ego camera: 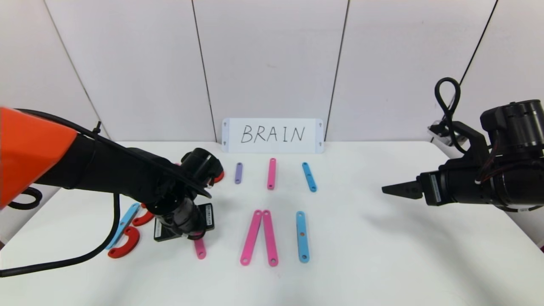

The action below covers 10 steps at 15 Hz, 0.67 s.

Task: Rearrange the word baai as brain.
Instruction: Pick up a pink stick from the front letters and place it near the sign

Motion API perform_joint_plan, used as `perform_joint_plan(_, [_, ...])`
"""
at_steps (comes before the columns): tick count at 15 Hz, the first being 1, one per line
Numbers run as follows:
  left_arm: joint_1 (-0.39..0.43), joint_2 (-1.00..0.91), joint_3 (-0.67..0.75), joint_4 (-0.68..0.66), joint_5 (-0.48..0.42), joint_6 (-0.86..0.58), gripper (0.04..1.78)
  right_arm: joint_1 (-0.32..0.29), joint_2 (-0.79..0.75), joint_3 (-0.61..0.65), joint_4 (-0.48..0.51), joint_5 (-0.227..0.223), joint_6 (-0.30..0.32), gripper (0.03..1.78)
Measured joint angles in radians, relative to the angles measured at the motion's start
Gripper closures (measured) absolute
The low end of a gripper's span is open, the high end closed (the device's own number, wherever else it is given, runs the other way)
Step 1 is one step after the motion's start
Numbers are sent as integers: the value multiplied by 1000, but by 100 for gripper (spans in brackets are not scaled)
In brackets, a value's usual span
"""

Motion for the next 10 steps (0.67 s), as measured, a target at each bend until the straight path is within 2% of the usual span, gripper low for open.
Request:
perform_joint_plan(2, [1, 1, 0, 0, 0, 0, 150, 0, 0, 0, 0, 0, 0, 8])
perform_joint_plan(3, [1, 1, 0, 0, 0, 0, 155, 1, 0, 0, 0, 0, 0, 8])
perform_joint_plan(10, [20, -33, -36, 8, -1, 42, 155, 1, 2, 1, 0, 2, 0, 8])
